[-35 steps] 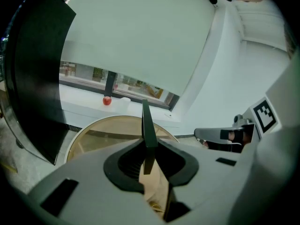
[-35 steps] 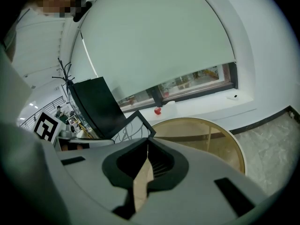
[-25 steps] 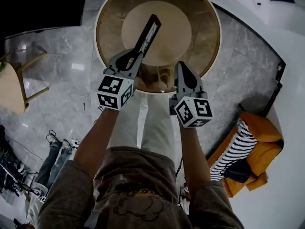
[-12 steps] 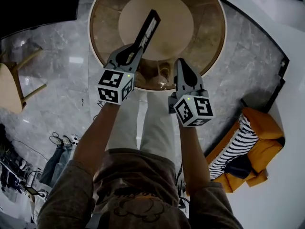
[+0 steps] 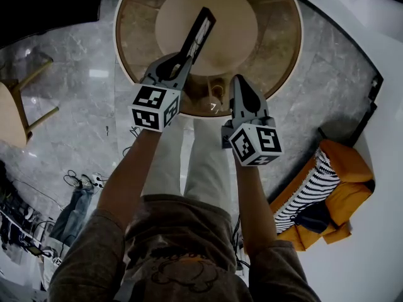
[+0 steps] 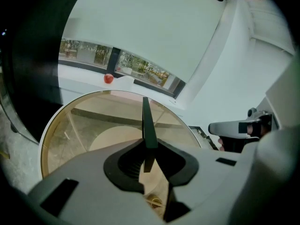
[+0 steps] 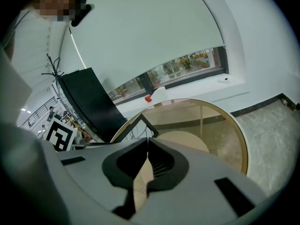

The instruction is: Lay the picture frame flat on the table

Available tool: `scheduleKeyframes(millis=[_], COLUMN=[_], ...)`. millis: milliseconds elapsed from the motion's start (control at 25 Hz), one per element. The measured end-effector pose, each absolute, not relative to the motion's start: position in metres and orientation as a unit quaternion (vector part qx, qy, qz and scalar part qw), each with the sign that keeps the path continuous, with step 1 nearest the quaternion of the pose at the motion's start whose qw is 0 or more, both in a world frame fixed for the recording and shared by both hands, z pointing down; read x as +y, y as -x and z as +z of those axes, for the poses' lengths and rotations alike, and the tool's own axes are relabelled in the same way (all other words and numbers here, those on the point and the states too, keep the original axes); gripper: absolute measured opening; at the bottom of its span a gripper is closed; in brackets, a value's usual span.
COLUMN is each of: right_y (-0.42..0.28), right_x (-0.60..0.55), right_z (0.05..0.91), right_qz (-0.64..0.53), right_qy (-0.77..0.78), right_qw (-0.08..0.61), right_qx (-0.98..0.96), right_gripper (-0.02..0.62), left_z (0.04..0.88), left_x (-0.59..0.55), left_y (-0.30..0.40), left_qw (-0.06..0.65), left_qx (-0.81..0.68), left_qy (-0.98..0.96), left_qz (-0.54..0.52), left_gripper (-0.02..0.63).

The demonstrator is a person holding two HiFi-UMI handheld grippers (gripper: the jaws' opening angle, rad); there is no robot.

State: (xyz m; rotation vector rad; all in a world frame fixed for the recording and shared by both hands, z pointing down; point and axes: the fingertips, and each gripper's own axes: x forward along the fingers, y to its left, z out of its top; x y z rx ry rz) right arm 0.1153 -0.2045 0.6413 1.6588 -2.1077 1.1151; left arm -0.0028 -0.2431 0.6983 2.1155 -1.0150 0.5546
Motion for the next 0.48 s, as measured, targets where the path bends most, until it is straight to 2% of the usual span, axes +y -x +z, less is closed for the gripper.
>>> scheduleKeyframes(millis=[480], right_y=[-0.108], right_x=[-0.204], right_z=[0.647], right_qz=[0.387], right_qy=[-0.562], right_qw=[0.120], right_qx=[-0.721], right_gripper=[0.020], left_z=[0.713], left_x=[-0.237], left_y=[0.007], left_qw=[0.367], left_qx=[-0.392], left_qy=[-0.814], left_qz=[0.220], left_gripper=[0.081])
